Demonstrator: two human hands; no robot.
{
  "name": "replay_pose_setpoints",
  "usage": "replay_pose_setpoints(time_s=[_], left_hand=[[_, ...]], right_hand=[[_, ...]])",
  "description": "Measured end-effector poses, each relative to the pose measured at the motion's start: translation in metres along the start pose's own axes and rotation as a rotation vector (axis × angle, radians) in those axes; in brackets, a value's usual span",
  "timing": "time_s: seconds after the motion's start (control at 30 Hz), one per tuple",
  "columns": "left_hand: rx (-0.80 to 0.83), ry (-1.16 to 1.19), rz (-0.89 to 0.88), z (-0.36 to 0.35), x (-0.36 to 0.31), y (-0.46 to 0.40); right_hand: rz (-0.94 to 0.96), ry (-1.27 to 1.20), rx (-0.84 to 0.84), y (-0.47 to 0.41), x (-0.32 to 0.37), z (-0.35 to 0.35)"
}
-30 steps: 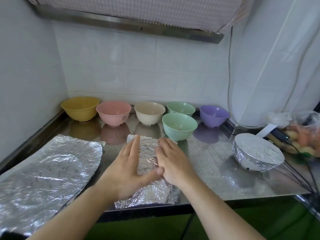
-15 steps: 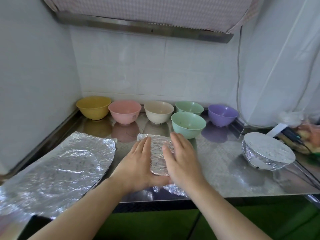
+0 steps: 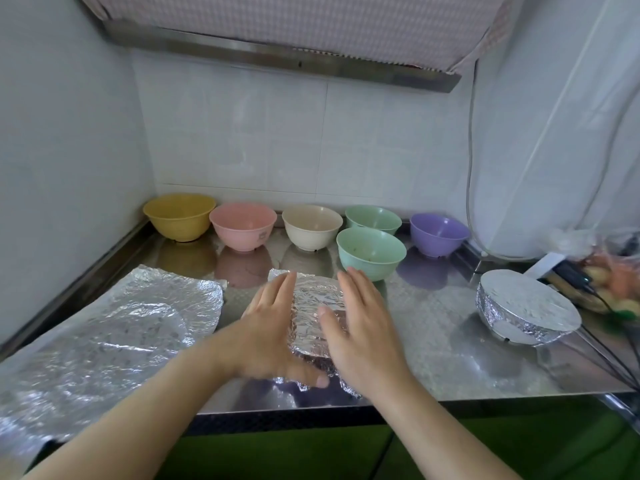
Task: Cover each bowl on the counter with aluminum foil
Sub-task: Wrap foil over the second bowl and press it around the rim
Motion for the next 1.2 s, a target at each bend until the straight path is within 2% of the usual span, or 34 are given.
replay_pose_setpoints(time_s=[0.07,0.17,0.27,0.4,0.57,0.8,0.97,1.07,1.2], left_hand=[[0.062,0.095,0.052,0.016,-0.004,-0.004],[-0.087,0.255,0.053,0.039,-0.021,-0.02],[-0.277,0.2,0.016,0.036,-0.031,-0.034],[-0.34,0.154,0.035,0.017,-0.025,-0.042],[-0.348,0.324,0.19,0.017,-0.01,-0.044],[-0.336,0.412,0.215,0.018,-0.009,-0.044],[-0.315,0.477,0.236,0.018,-0.004,-0.045],[-0.318,0.437,0.24,0.017,-0.002,-0.046],[-0.336,0.39,0.245,0.015,-0.003,-0.048]], right_hand=[[0.022,0.022,0.005,-0.016,-0.002,0.009],[0.028,0.058,0.11,-0.043,-0.012,-0.001],[0.083,0.127,0.179,-0.053,-0.017,-0.021],[0.255,0.388,0.257,-0.048,-0.016,-0.037],[0.299,0.443,0.317,-0.051,-0.02,-0.043],[0.418,0.529,0.311,-0.054,-0.014,-0.043],[0.34,0.476,0.333,-0.053,-0.017,-0.039],[0.287,0.432,0.361,-0.052,-0.018,-0.04],[0.153,0.235,0.285,-0.062,-0.025,-0.029]])
Point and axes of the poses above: each hand's wrist, its own y-axis away from the middle knuckle, its own z-axis out of the back of the hand, x = y × z, the point moved 7 cm from there along -y, towards the middle knuckle, and after that the axes turned 10 degrees about z, right-handed, at the moved point
